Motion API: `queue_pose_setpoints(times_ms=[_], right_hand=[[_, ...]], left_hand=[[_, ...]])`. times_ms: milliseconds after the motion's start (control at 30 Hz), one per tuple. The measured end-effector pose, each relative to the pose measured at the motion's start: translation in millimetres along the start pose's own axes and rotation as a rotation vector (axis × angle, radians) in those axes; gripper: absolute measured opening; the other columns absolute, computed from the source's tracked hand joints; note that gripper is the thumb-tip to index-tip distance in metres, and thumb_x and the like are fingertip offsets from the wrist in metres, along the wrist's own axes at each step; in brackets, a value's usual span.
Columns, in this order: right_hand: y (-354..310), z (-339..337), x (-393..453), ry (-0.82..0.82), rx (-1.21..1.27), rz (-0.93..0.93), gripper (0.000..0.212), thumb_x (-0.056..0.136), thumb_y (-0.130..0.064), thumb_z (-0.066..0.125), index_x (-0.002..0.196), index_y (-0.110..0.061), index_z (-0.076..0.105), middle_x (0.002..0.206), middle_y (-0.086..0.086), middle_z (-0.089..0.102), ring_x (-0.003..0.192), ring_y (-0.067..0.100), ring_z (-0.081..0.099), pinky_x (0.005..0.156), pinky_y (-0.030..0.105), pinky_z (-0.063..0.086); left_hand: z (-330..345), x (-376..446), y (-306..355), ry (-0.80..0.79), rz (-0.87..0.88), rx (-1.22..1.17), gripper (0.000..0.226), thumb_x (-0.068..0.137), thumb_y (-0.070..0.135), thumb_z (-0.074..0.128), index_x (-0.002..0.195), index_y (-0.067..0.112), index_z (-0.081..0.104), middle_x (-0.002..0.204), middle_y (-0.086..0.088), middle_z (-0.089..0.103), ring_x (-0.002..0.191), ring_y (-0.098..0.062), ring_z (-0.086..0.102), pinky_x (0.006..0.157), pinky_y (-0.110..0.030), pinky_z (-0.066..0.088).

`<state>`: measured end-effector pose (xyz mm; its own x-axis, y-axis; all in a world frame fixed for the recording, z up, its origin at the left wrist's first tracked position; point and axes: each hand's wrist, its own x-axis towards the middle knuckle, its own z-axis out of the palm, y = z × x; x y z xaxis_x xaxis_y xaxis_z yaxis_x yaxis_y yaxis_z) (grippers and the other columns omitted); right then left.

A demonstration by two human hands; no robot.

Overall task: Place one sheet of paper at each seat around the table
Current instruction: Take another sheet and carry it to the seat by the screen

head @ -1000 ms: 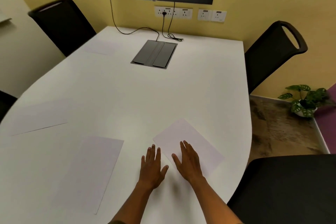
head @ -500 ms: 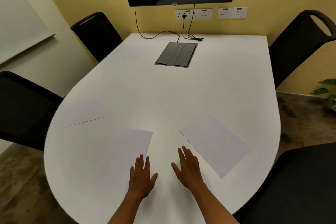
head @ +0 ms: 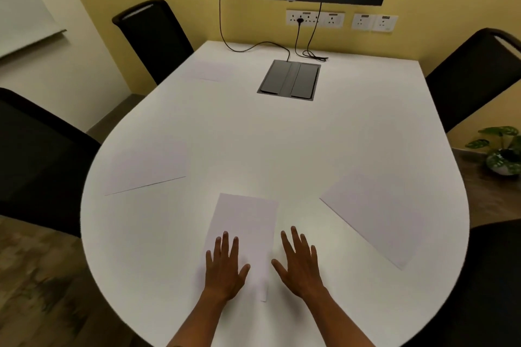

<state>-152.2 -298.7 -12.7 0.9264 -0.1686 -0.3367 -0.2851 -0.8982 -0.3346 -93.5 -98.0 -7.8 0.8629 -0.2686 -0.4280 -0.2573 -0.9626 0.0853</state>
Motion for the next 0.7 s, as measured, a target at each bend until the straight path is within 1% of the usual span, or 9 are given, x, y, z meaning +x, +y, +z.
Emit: queue_pose_setpoints(times_ms=[200,300,400,467,533,700], right_hand=[[-55,38,-4,-0.056,0.022,0.109,0.079,0.096,-0.062,0.03,0.154,-0.029,-0.014,0.162,0.002,-0.025,0.152,0.027,-0.012,0.122,0.05,0.0],[-75,54,-4,-0.097,0.059,0.164,0.079,0.097,-0.059,0.034,0.155,-0.03,-0.012,0.162,0.004,-0.024,0.152,0.03,-0.011,0.122,0.051,0.003],[-85,68,-3,-0.12,0.137,0.259,0.08,0.097,-0.056,0.037,0.155,-0.03,-0.01,0.163,0.005,-0.023,0.152,0.032,-0.01,0.121,0.054,0.006],[-92,76,-1,-0.109,0.151,0.309,0.08,0.097,-0.055,0.038,0.155,-0.029,-0.01,0.163,0.007,-0.022,0.152,0.031,-0.012,0.121,0.055,0.007],[-99,80,-1,-0.08,0.169,0.337,0.079,0.097,-0.053,0.039,0.155,-0.03,-0.009,0.163,0.007,-0.02,0.152,0.031,-0.01,0.121,0.053,0.008],[-108,83,1,0.03,0.228,0.358,0.079,0.096,-0.053,0.042,0.156,-0.029,-0.003,0.165,0.005,-0.012,0.153,0.027,0.002,0.122,0.042,0.016]], left_hand=[[15,4,-64,-0.066,0.002,-0.074,0.081,0.095,0.062,0.025,0.153,0.021,-0.015,0.16,-0.011,-0.026,0.15,-0.032,-0.016,0.119,-0.055,0.002],[22,2,-81,-0.122,-0.07,-0.192,0.081,0.095,0.062,0.029,0.154,0.024,-0.012,0.161,-0.011,-0.024,0.15,-0.032,-0.016,0.119,-0.057,0.006],[30,-2,-85,-0.16,-0.133,-0.348,0.081,0.095,0.061,0.034,0.154,0.025,-0.009,0.161,-0.012,-0.022,0.15,-0.032,-0.015,0.119,-0.058,0.01],[33,-5,-88,-0.143,-0.135,-0.385,0.08,0.095,0.06,0.035,0.155,0.025,-0.006,0.162,-0.011,-0.02,0.15,-0.032,-0.015,0.119,-0.058,0.01],[34,-6,-89,-0.115,-0.124,-0.406,0.079,0.095,0.059,0.036,0.155,0.025,-0.003,0.163,-0.01,-0.016,0.151,-0.031,-0.012,0.119,-0.056,0.011],[31,-7,-83,-0.042,-0.099,-0.558,0.077,0.095,0.053,0.044,0.155,0.024,0.006,0.164,-0.008,-0.008,0.152,-0.027,-0.002,0.122,-0.045,0.013]])
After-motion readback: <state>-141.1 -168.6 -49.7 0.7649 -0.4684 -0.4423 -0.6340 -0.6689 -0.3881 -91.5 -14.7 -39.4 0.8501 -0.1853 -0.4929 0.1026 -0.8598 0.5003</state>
